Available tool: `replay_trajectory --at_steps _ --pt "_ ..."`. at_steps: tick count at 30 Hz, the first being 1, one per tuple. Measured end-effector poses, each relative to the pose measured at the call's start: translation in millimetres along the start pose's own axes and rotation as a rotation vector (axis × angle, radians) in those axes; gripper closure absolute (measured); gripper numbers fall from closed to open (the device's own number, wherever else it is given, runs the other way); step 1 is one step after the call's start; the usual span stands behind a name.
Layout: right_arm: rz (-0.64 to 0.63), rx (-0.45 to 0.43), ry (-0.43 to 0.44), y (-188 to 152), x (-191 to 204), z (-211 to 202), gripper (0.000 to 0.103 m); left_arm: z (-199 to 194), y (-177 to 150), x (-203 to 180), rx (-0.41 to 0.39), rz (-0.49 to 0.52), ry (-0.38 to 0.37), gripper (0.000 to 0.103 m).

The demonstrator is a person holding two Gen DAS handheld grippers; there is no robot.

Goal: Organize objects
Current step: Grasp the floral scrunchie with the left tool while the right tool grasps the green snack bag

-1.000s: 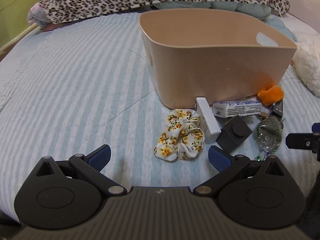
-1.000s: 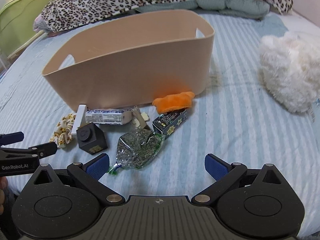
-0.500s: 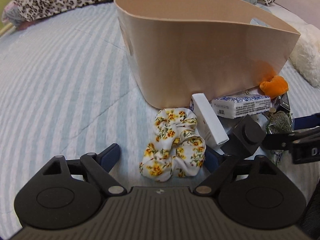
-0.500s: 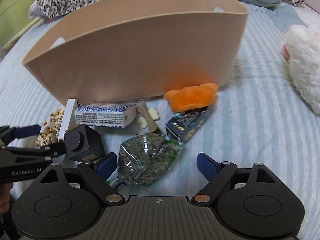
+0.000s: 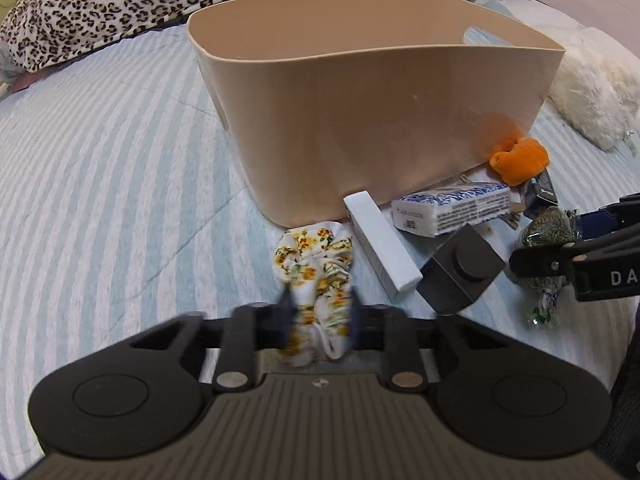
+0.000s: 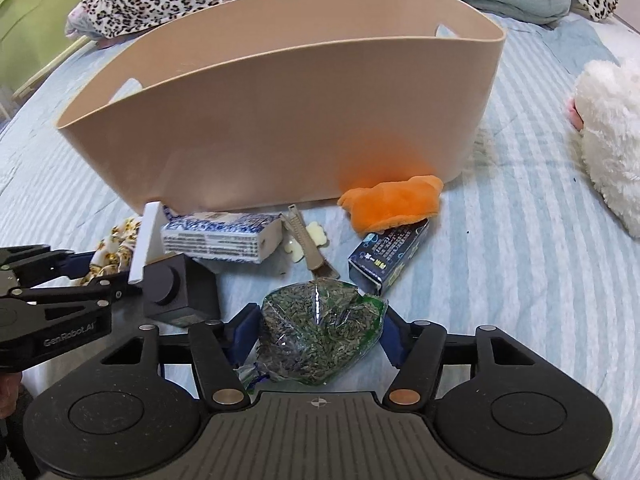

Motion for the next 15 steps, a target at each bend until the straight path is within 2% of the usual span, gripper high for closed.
replay_trajectory --at_steps 3,7,10,15 --pt "-0.004 -0.025 0.011 -1.1 1.0 -12.8 0.045 -3.4 1.1 2.6 0.006 -0.028 -0.008 0.09" --pt "0.014 -0.071 0.039 -4.6 -3.4 -31.5 0.045 -20.7 1.8 0.8 -0.001 -0.024 0.004 0.09" --pt "0.017 -0.121 0.049 1.2 -7.9 -47.5 0.045 -44.0 4.6 -5.3 -0.049 0.007 0.0 0.09" --pt "0.007 -0.243 0.065 21.0 -8.4 -81.2 0.045 -80.7 23.0 -11.6 -0.151 0.027 0.056 0.09"
Point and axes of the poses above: each gripper's, at about its wrist camera, not at the fingertips, and z roughly the way its jaws point, x to its left, y to its top, the point moved 4 cm from there along z, roughly the way its jaws point, and after that the axes turned 13 degrees about z, right-handed, at the moved point
